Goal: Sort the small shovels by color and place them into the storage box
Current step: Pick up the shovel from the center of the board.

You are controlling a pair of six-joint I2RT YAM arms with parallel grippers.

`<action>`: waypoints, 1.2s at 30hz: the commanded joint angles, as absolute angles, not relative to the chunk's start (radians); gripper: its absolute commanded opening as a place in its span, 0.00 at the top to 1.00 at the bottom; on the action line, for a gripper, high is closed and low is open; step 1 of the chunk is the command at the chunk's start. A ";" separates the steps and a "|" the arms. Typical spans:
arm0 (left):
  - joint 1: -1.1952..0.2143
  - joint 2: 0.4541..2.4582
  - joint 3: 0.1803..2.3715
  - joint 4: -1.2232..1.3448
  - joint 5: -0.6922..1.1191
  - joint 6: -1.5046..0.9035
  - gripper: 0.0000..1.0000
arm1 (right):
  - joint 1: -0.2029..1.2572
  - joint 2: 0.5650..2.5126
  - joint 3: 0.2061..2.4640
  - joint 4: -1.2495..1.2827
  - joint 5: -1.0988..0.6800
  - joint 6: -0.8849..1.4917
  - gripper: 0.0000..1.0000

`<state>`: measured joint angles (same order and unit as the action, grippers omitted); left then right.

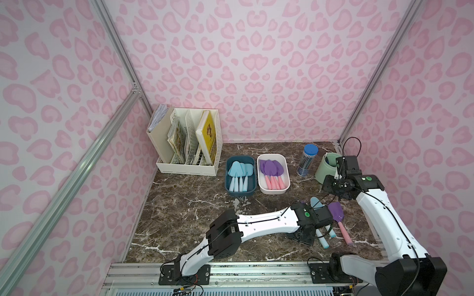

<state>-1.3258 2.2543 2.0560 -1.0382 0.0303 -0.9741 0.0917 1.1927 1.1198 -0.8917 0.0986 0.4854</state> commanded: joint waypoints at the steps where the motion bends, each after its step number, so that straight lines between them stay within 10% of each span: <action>1: -1.325 2.286 2.107 -1.036 0.037 -0.978 0.53 | 0.088 1.186 1.119 -0.888 0.094 0.468 0.42; 36: -1.301 2.508 2.312 -1.114 0.007 -0.932 0.53 | 0.068 1.193 1.101 -0.859 0.062 0.447 0.42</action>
